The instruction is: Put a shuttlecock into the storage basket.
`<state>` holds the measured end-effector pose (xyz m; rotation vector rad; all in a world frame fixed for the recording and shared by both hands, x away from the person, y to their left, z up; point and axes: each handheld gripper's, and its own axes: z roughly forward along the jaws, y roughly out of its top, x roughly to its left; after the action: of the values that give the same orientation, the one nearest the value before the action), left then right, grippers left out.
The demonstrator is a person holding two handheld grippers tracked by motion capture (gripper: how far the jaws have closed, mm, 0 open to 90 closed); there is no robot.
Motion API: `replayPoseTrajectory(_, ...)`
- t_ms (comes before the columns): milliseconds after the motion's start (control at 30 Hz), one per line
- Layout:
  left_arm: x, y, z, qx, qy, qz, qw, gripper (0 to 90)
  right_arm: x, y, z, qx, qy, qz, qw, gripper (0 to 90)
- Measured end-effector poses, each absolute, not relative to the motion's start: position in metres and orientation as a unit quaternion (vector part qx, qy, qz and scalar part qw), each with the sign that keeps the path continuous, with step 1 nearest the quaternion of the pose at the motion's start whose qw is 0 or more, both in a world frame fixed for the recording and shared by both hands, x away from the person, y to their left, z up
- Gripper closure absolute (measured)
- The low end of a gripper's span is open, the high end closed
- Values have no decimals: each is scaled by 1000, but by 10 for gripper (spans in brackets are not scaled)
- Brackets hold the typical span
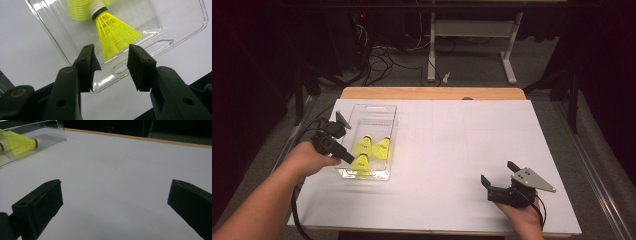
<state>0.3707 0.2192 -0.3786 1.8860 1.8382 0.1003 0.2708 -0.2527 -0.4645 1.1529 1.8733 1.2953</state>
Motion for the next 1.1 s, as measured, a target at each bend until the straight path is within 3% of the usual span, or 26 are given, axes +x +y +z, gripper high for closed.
replayPoseTrajectory(467, 375, 212, -375, 687, 681, 26, 252, 489, 271, -252, -464, 432, 702, 485, 291, 4)
replayPoseTrajectory(1100, 378, 200, -380, 687, 680, 35, 254, 150, 270, -253, -464, 430, 702, 487, 291, 4)
